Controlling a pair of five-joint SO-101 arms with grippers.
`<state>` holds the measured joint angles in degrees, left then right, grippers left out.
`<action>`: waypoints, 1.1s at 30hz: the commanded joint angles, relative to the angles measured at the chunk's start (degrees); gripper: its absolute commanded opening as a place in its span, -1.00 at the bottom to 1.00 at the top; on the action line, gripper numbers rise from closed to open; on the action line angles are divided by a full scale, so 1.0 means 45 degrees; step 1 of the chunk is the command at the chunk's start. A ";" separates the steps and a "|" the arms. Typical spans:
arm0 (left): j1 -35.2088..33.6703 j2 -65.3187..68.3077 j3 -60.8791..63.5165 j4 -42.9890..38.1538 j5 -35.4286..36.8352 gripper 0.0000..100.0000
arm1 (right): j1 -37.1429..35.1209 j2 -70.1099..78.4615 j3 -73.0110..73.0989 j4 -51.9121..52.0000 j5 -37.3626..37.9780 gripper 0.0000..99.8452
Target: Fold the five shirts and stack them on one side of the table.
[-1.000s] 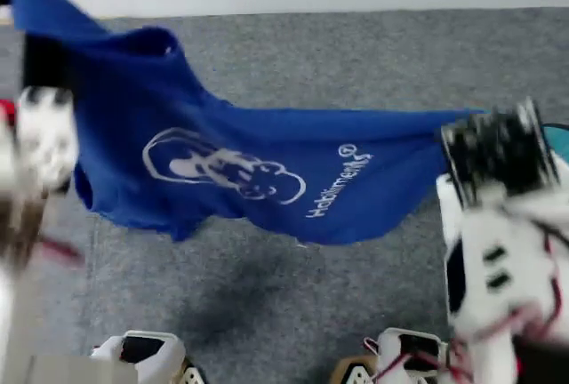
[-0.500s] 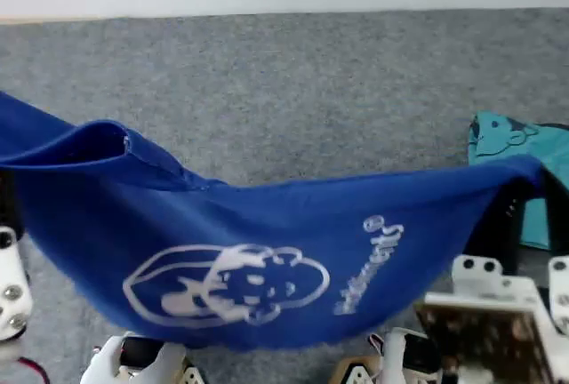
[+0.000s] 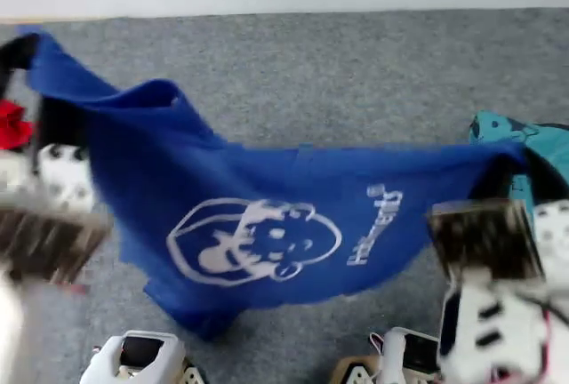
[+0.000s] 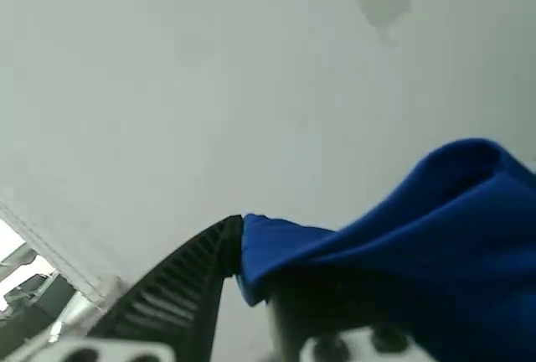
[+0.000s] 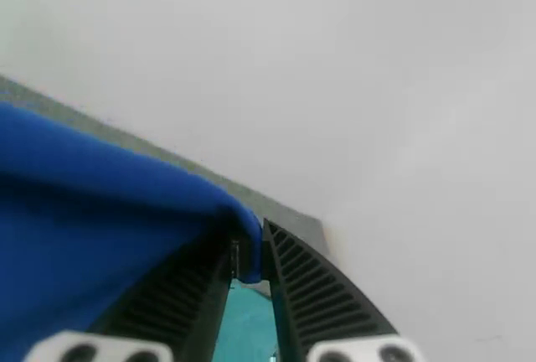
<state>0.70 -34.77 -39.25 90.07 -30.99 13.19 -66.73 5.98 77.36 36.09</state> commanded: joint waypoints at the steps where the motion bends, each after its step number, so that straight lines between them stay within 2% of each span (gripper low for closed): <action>1: -0.0020 0.0059 0.2764 -0.0762 -0.0117 -0.99 | 0.0049 0.0029 0.1934 -0.1670 0.0039 -0.93; 7: -0.0020 0.0059 0.8215 -0.5548 -0.0098 -0.99 | 0.0029 0.0029 0.5861 -0.5050 0.0078 -0.93; 13: -0.0039 0.0078 1.3275 -1.2171 -0.0117 -0.99 | 0.0029 0.0342 0.9241 -0.8762 0.0117 -0.93; 16: -0.0039 0.0078 1.5287 -1.5219 -0.0137 -0.99 | 0.0029 0.1182 0.9709 -0.9934 0.0117 -0.93; 21: -0.0098 0.0254 1.7358 -1.9067 -0.0137 -0.99 | 0.0088 0.2862 0.9709 -1.1985 0.0098 -0.93; 24: -0.0430 0.1387 1.7065 -1.9946 -0.0117 -0.99 | 0.0049 0.3761 0.9670 -1.2923 0.0098 -0.93; 33: -0.1289 0.6076 1.3021 -1.9927 -0.0078 -0.99 | -0.0147 0.5656 0.9670 -1.4584 0.0117 -0.93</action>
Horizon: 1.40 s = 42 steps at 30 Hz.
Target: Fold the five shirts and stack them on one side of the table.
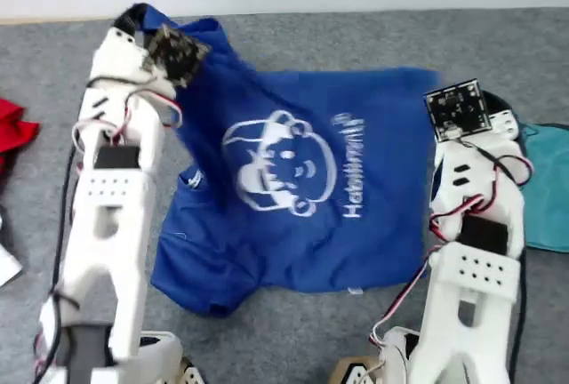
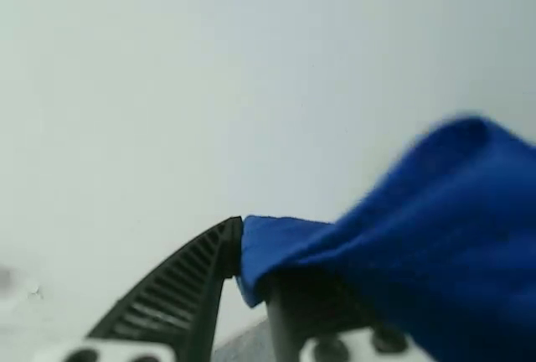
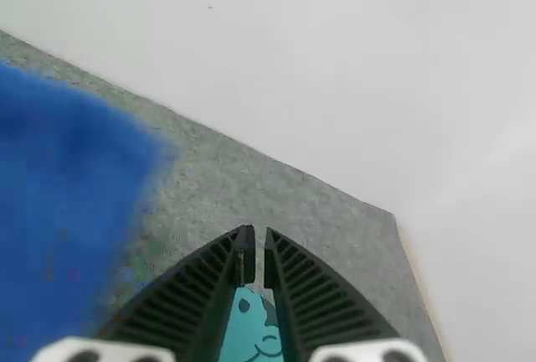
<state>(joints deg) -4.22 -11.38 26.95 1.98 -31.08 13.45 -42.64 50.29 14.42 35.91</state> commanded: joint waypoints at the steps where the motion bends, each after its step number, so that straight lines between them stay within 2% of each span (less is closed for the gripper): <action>1: -0.0195 0.1328 -0.2100 -0.0352 -0.0059 -0.99 | -0.0303 0.0459 -0.0176 -0.0772 0.0156 -0.93; 9: 0.0039 0.3302 -0.4054 -0.0313 -0.0059 -0.99 | -0.0713 0.1377 -0.0195 -0.1475 0.0156 -0.93; 15: 0.0254 0.3302 -0.4112 0.1778 -0.0059 -0.99 | -0.0752 0.1534 -0.0195 -0.1182 0.0156 -0.93; 20: 0.0234 0.3302 -0.4112 0.4415 -0.0059 -0.99 | -0.1475 0.1846 -0.1211 0.2354 0.0039 -0.92; 24: 0.0215 0.3360 -0.4073 0.6388 -0.0059 -0.99 | -0.2315 0.3194 -0.3575 0.5597 -0.0840 -0.92; 28: 0.0254 0.3438 -0.4054 0.7873 -0.0059 -0.99 | -0.3487 0.5304 -0.6408 0.8234 -0.0938 -0.92; 32: 0.0274 0.3458 -0.4034 0.8635 -0.0059 -0.99 | -0.4503 0.7844 -0.9319 1.0266 -0.0938 -0.92; 37: 0.0391 0.3458 -0.3350 0.8694 -0.0059 -0.99 | -0.5148 1.1282 -1.3402 1.2591 -0.0996 -0.92; 42: 0.0625 0.3321 -0.2686 0.8713 -0.0059 -0.99 | -0.5460 1.4505 -1.7504 1.4369 -0.2012 -0.86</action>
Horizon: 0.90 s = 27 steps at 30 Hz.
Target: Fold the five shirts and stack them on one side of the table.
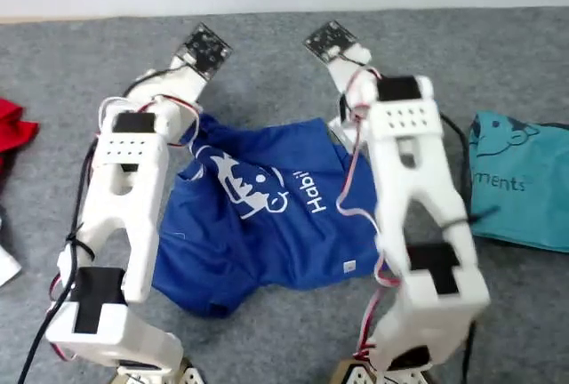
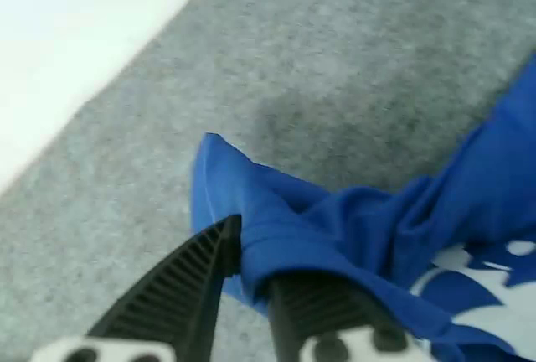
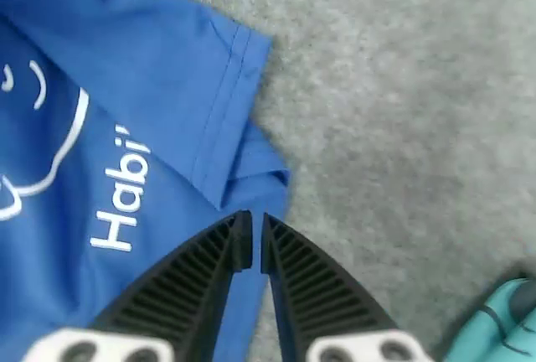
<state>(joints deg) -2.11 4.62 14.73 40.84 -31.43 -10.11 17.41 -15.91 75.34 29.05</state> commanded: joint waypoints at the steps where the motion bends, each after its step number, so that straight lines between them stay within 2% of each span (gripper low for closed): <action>1: 0.0156 -0.0234 0.0088 0.0078 0.0020 -0.99 | -0.0264 0.1729 -0.3536 0.1143 -0.0703 -0.82; 8: 0.0039 -0.0117 0.0225 0.0117 0.0020 -0.99 | -0.0850 0.5265 -0.7971 0.2159 -0.2735 -0.66; 15: 0.0039 -0.0137 0.0752 0.0059 0.0195 -0.99 | -0.1299 0.7902 -1.0549 0.2198 -0.3868 -0.56; 19: 0.0039 -0.0117 0.0889 -0.0215 0.0801 -0.99 | -0.1436 0.9074 -1.1663 0.2139 -0.4122 -0.56; 27: 0.0039 -0.0137 0.0928 -0.0215 0.0821 -0.99 | -0.1455 1.0696 -1.2913 0.2100 -0.4103 -0.54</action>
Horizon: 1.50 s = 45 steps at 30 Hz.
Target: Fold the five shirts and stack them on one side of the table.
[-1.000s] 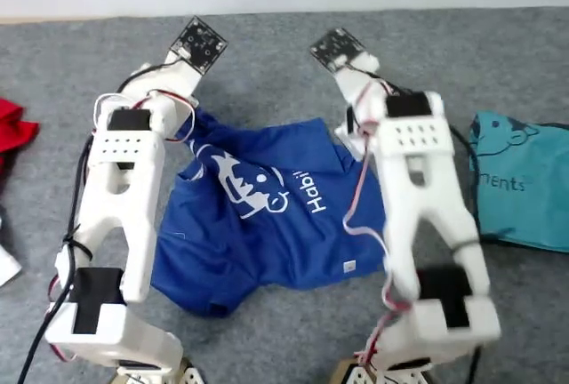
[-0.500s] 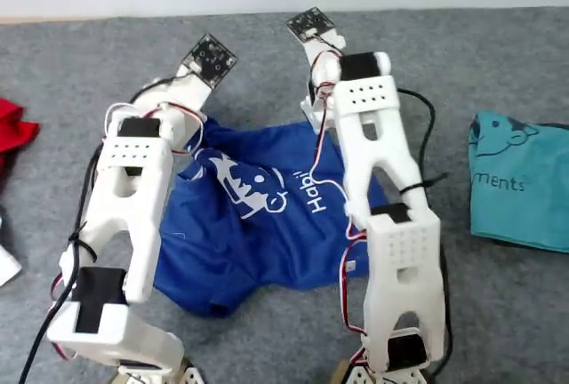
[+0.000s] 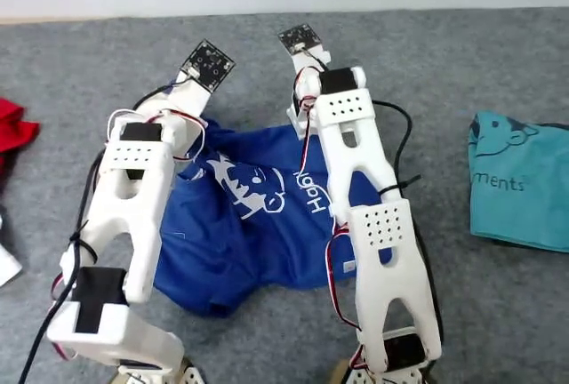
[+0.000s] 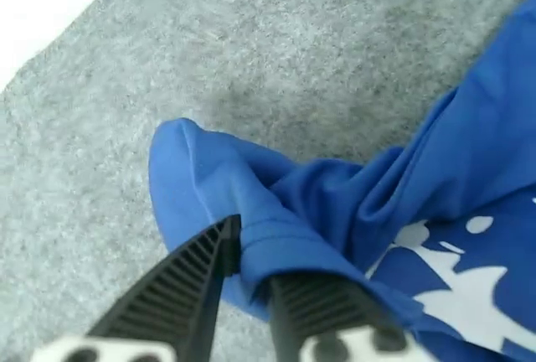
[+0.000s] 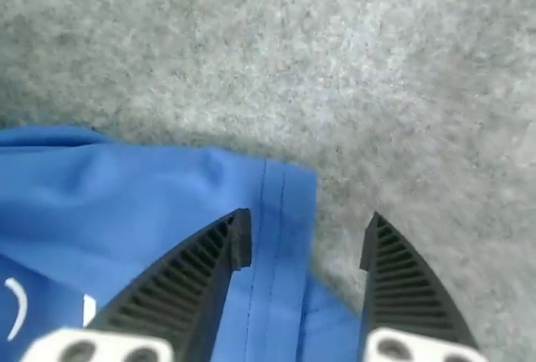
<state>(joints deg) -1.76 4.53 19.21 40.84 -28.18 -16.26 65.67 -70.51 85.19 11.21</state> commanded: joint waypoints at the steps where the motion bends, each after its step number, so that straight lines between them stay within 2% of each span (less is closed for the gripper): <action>1: -0.0039 -0.0117 -0.0068 -0.0215 0.0098 -0.99 | -0.0088 0.0127 -0.0860 -0.0107 -0.0137 -0.54; 7: -0.0039 -0.0117 -0.0049 -0.0176 0.0098 -0.99 | -0.0049 0.0752 -0.0899 -0.0010 -0.0137 -0.56; 13: -0.0039 -0.0098 -0.0049 -0.0156 0.0117 -0.99 | -0.0029 0.0674 -0.0899 -0.0088 0.0254 -0.85; 18: 0.0059 -0.0098 0.0205 -0.0215 0.0117 -0.99 | -0.0029 0.0674 -0.1211 -0.0010 0.0938 -0.98; 24: -0.0020 -0.0117 0.0303 -0.0215 0.0117 -0.99 | -0.0010 0.0654 -0.3145 0.0440 0.0957 -0.98; 29: -0.0039 -0.0254 0.0225 -0.0215 0.0117 -0.99 | -0.0068 0.0654 -0.5783 0.2139 0.1836 -0.98; 37: -0.0274 -0.1582 -0.0400 -0.0195 0.1641 -0.99 | 0.0850 -0.1416 -0.5744 0.3057 0.2481 -0.98; 45: -0.0195 -0.4415 -0.0400 -0.0195 0.1758 -0.99 | 0.1319 -0.3546 -0.5665 0.3878 0.3048 -0.98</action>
<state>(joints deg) -2.73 -8.84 20.26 40.84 -20.88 -10.81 56.97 -93.54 100.31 23.78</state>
